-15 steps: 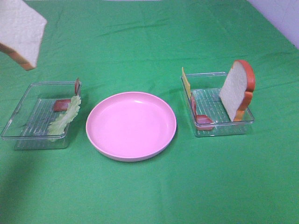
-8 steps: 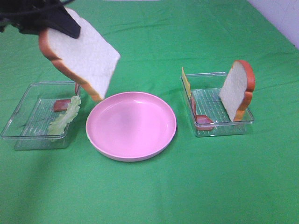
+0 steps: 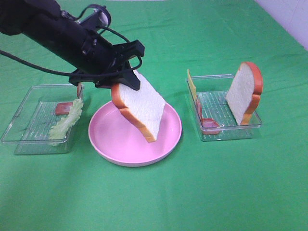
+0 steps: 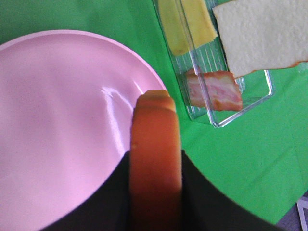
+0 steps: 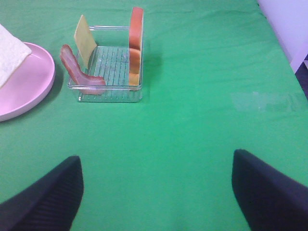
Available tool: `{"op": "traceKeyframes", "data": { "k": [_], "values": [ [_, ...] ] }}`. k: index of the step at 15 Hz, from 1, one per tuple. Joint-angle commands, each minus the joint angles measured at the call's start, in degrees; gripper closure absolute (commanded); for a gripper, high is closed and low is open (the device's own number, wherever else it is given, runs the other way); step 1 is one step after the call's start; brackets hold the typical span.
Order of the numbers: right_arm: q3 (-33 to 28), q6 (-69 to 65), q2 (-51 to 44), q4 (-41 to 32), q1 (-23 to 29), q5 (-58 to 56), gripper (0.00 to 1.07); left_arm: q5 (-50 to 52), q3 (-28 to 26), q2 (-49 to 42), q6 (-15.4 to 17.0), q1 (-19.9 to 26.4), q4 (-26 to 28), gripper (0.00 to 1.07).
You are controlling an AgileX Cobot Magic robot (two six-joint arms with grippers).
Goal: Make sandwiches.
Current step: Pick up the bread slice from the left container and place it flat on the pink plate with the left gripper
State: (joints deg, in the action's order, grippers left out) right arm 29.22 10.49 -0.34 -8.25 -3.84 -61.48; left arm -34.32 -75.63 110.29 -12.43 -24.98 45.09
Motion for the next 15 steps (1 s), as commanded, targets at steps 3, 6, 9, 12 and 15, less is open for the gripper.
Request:
{"op": "traceKeyframes", "data": {
  "k": [3, 6, 9, 12, 15],
  "values": [
    [-0.2, 0.3, -0.9, 0.1, -0.4, 0.5, 0.28, 4.1, -0.2, 5.4, 0.4, -1.4, 3.3, 1.07],
    [-0.2, 0.3, -0.9, 0.2, -0.4, 0.5, 0.28, 4.0, -0.2, 6.7, -0.1, -1.5, 3.3, 1.07],
    [-0.2, 0.3, -0.9, 0.2, -0.4, 0.5, 0.28, 3.6, -0.2, 7.5, -0.7, -1.5, 3.3, 0.9],
    [-0.2, 0.3, -0.9, 0.2, -0.4, 0.5, 0.28, 3.7, -0.2, 7.4, -1.1, -1.5, 2.3, 0.44],
    [-0.2, 0.3, -0.9, 0.1, -0.4, 0.5, 0.28, 4.3, -0.2, 5.3, -4.1, -1.5, -1.8, 0.36]
  ]
}}
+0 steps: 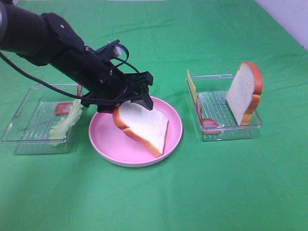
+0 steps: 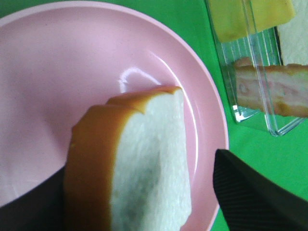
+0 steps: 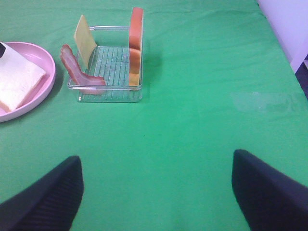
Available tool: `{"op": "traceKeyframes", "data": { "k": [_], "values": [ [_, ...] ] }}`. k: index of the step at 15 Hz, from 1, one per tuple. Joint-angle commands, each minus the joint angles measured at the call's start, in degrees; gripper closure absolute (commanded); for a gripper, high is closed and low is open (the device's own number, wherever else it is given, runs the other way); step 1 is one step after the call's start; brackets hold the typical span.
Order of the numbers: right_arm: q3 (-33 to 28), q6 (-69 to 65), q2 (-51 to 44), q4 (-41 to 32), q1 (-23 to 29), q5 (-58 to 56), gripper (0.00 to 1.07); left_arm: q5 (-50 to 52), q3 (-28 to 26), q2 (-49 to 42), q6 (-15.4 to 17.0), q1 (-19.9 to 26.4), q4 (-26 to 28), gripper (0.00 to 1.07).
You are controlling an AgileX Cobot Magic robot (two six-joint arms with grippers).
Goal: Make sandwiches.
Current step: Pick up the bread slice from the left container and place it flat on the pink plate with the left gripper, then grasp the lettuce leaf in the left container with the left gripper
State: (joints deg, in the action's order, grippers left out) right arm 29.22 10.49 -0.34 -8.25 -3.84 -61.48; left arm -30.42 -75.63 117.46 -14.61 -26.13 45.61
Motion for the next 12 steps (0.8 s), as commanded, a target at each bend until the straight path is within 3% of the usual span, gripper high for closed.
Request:
{"op": "traceKeyframes", "data": {
  "k": [1, 3, 7, 11, 12],
  "values": [
    [-0.2, 0.3, -0.9, 0.2, -0.4, 0.5, 0.28, 1.5, -0.2, -3.4, -2.5, -0.4, -4.8, 0.35],
    [-0.2, 0.3, -0.9, 0.2, -0.4, 0.5, 0.28, 4.1, -0.2, -6.4, -2.0, -0.4, -9.2, 0.35],
    [-0.2, 0.3, -0.9, 0.1, -0.4, 0.5, 0.28, 5.4, -0.6, -10.9, 3.2, -0.2, -13.6, 0.35],
    [-0.2, 0.3, -0.9, 0.1, -0.4, 0.5, 0.28, -1.9, -4.5, -11.7, 16.5, -0.2, -27.1, 0.35],
    [-0.2, 0.3, -0.9, 0.1, -0.4, 0.5, 0.28, -5.7, -6.2, -11.7, 21.9, -0.2, -33.9, 0.35]
  ]
}}
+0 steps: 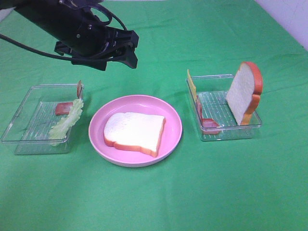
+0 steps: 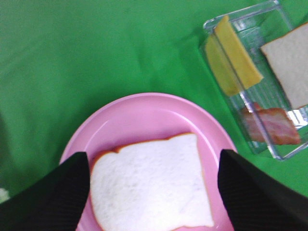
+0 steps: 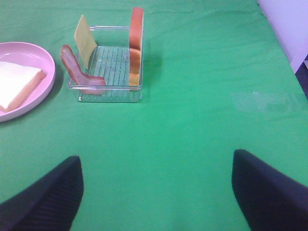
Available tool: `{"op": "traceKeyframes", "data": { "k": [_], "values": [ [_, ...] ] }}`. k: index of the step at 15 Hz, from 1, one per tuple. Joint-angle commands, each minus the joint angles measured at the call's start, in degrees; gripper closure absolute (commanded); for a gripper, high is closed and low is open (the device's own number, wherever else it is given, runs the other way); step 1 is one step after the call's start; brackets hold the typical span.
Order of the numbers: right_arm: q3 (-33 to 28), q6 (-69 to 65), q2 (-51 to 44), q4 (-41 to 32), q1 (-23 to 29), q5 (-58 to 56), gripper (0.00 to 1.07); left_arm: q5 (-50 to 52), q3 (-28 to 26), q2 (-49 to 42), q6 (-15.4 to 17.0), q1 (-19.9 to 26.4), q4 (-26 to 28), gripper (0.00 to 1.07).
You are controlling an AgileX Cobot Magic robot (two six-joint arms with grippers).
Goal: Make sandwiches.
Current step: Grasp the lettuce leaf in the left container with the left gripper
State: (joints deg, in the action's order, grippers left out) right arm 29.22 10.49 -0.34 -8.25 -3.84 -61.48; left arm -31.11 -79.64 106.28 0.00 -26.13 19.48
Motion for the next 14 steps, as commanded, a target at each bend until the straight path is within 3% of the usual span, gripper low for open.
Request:
{"op": "traceKeyframes", "data": {
  "k": [1, 2, 4, 7, 11, 14],
  "values": [
    [-0.2, 0.3, -0.9, 0.1, -0.4, 0.5, 0.28, -11.9, -5.6, -0.5, 15.8, -0.2, -20.6, 0.35],
    [-0.2, 0.3, -0.9, 0.1, -0.4, 0.5, 0.28, -14.2, -6.7, -0.3, 18.2, -0.2, -24.6, 0.35],
    [-0.2, 0.3, -0.9, 0.1, -0.4, 0.5, 0.28, -14.4, -7.1, -0.3, 19.7, -0.2, -28.2, 0.35],
    [-0.2, 0.3, -0.9, 0.1, -0.4, 0.5, 0.28, -15.8, -7.3, 2.4, 21.5, 2.2, -28.3, 0.35],
    [-0.2, 0.3, -0.9, 0.0, -0.4, 0.5, 0.28, -27.0, -7.3, 5.2, 20.0, 3.6, -25.5, 0.35],
    [-0.2, 0.3, -0.9, 0.0, -0.4, 0.5, 0.28, -28.6, -7.3, 5.6, 16.5, 3.0, -21.5, 0.35]
  ]
}}
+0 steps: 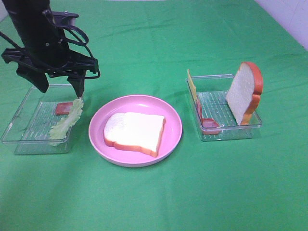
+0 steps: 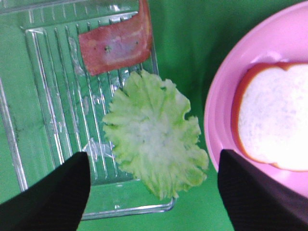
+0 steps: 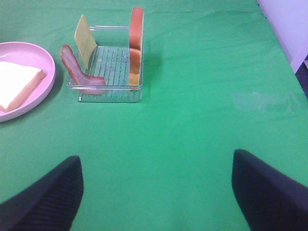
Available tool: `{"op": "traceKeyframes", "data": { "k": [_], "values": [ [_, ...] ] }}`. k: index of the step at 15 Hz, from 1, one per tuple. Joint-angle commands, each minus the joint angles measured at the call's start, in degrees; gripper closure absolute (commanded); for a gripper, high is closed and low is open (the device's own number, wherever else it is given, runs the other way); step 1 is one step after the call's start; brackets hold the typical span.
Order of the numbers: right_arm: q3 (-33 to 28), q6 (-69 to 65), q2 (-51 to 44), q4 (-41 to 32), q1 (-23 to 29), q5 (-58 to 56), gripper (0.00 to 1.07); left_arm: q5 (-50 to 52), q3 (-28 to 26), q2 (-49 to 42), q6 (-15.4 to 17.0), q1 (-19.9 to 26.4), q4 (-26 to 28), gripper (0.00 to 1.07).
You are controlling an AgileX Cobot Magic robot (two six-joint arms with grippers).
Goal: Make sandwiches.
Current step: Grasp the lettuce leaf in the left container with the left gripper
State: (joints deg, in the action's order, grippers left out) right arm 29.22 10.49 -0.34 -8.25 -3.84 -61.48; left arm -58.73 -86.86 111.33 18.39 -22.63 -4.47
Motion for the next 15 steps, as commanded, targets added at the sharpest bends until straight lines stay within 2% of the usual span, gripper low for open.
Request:
{"op": "traceKeyframes", "data": {
  "k": [1, 9, 10, 11, 12, 15],
  "values": [
    [-0.2, 0.3, -0.9, 0.0, -0.4, 0.5, 0.28, -1.5, -0.1, 1.0, -2.3, -0.9, 3.0, 0.35],
    [-0.2, 0.3, -0.9, -0.1, -0.4, 0.5, 0.28, -1.8, -0.1, 7.5, -2.3, -1.5, 2.8, 0.36],
    [-0.2, 0.3, -0.9, -0.1, -0.4, 0.5, 0.28, -1.8, -0.1, 7.5, -2.3, -1.5, 2.8, 0.4],
    [-0.2, 0.3, -0.9, -0.1, -0.4, 0.5, 0.28, -1.5, -0.1, 7.5, -2.3, -1.5, 2.8, 0.51],
    [-0.2, 0.3, -0.9, -0.1, -0.4, 0.5, 0.28, -1.4, -0.1, 7.5, -2.3, -1.5, 2.8, 0.55],
    [-0.2, 0.3, -0.9, -0.1, -0.4, 0.5, 0.28, -0.3, -0.1, 7.5, -2.3, -1.5, 2.8, 0.73]
  ]
}}
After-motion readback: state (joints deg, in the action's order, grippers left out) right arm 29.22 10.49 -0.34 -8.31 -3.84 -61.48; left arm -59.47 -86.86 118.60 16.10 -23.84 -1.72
